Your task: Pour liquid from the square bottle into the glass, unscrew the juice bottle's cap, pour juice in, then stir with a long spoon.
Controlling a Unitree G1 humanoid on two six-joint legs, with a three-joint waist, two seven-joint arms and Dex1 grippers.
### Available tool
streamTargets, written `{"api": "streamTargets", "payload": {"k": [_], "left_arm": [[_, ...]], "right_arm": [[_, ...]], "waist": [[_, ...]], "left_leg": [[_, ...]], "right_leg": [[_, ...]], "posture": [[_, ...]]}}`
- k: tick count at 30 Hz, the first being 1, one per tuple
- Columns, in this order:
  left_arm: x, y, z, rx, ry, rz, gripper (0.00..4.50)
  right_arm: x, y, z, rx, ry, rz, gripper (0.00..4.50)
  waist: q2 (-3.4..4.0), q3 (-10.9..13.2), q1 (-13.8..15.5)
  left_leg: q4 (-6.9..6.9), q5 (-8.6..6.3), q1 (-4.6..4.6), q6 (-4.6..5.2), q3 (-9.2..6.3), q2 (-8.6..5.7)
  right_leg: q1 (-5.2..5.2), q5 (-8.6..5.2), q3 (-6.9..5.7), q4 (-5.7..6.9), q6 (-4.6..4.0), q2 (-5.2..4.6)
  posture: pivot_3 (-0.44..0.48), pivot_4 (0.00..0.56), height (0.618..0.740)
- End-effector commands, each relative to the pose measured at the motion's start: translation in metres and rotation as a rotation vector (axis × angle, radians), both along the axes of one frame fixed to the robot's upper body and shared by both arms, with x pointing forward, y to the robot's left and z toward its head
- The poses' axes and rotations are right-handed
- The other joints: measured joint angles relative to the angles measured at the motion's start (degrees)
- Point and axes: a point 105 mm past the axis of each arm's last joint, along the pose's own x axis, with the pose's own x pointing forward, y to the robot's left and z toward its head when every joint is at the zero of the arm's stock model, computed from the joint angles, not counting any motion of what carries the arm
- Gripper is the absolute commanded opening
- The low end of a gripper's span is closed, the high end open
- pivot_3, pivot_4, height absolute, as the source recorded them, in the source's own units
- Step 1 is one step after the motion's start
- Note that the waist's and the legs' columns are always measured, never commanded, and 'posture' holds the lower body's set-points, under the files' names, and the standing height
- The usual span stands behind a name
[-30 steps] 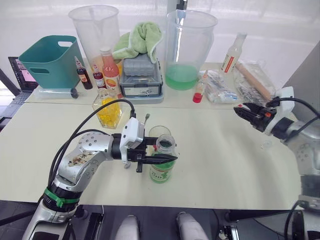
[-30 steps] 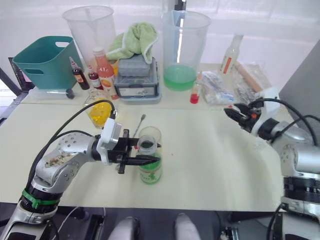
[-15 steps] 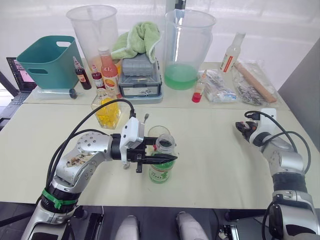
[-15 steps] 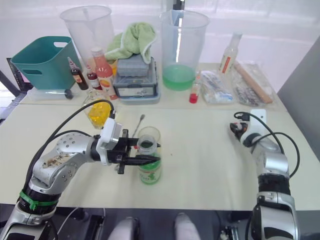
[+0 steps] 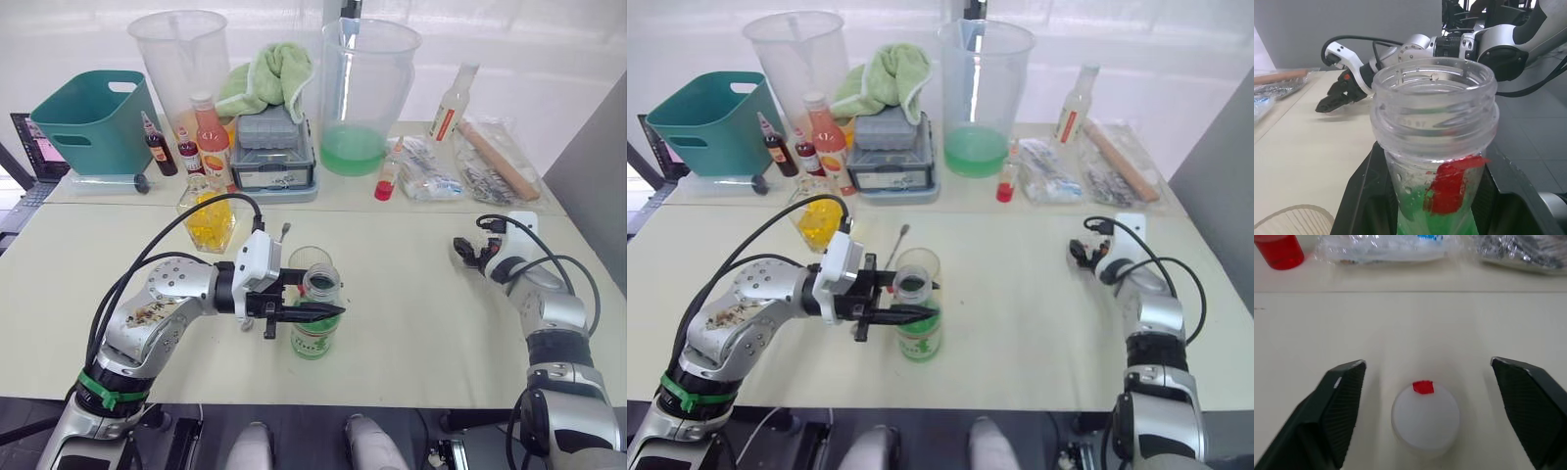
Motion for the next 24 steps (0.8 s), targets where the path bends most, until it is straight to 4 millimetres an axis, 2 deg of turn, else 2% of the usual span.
{"api": "streamTargets", "payload": {"k": [1, 6, 10, 13, 18, 20, 24], "left_arm": [[0.004, 0.008, -0.010, 0.050, 0.050, 0.048, 1.42], [0.001, 0.014, -0.004, 0.045, 0.061, 0.051, 1.42], [-0.001, 0.019, 0.002, 0.036, 0.067, 0.064, 1.42], [-0.005, 0.023, 0.005, 0.032, 0.073, 0.071, 1.42], [-0.016, 0.031, 0.015, 0.025, 0.073, 0.093, 1.42], [-0.018, 0.036, 0.023, 0.011, 0.070, 0.125, 1.42], [-0.023, 0.045, 0.031, -0.001, 0.077, 0.167, 1.42]], "right_arm": [[-0.005, 0.002, 0.065, -0.005, -0.167, 0.045, 4.48], [-0.013, 0.019, 0.105, -0.015, -0.200, 0.195, 4.48], [-0.028, 0.040, 0.129, -0.091, -0.195, 0.425, 4.48], [-0.052, 0.070, 0.127, -0.142, -0.158, 0.703, 4.48], [-0.106, 0.114, 0.122, -0.056, -0.063, 1.070, 4.48], [-0.119, 0.127, 0.126, -0.018, -0.071, 1.152, 4.48], [-0.128, 0.140, 0.127, 0.007, -0.068, 1.216, 4.48]], "waist": [[0.01, 0.0, 0.0], [0.02, 0.0, -0.3], [0.02, 0.0, -0.8], [0.04, 0.1, -1.4], [0.06, 0.1, -1.6], [0.06, 0.1, -1.6], [0.02, 0.2, -1.2]], "left_leg": [[0.00, 0.00, 0.00, 0.00, 0.00, 0.00], [-0.03, 0.00, 0.00, 0.00, -0.01, 0.01], [-0.08, -0.03, -0.03, 0.05, -0.01, 0.03], [-0.11, -0.12, -0.03, 0.19, 0.00, 0.04], [-0.17, -0.22, -0.04, 0.35, -0.01, 0.12], [-0.17, -0.22, -0.09, 0.35, -0.01, 0.11], [-0.09, -0.21, -0.13, 0.34, 0.00, 0.10]], "right_leg": [[0.00, 0.00, 0.00, 0.01, 0.00, 0.00], [-0.04, 0.00, 0.00, 0.01, 0.00, 0.02], [-0.07, -0.02, 0.00, -0.01, -0.01, 0.03], [-0.08, -0.06, 0.00, -0.03, -0.03, 0.04], [-0.11, -0.12, 0.00, -0.01, -0.07, 0.11], [-0.16, -0.12, 0.00, 0.00, -0.06, 0.10], [-0.19, -0.12, -0.01, 0.00, -0.05, 0.09]], "posture": [[0.000, 0.150, 0.728], [0.000, 0.150, 0.728], [0.000, 0.150, 0.728], [0.000, 0.150, 0.728], [0.000, 0.150, 0.728], [0.000, 0.150, 0.728], [0.000, 0.150, 0.728]]}}
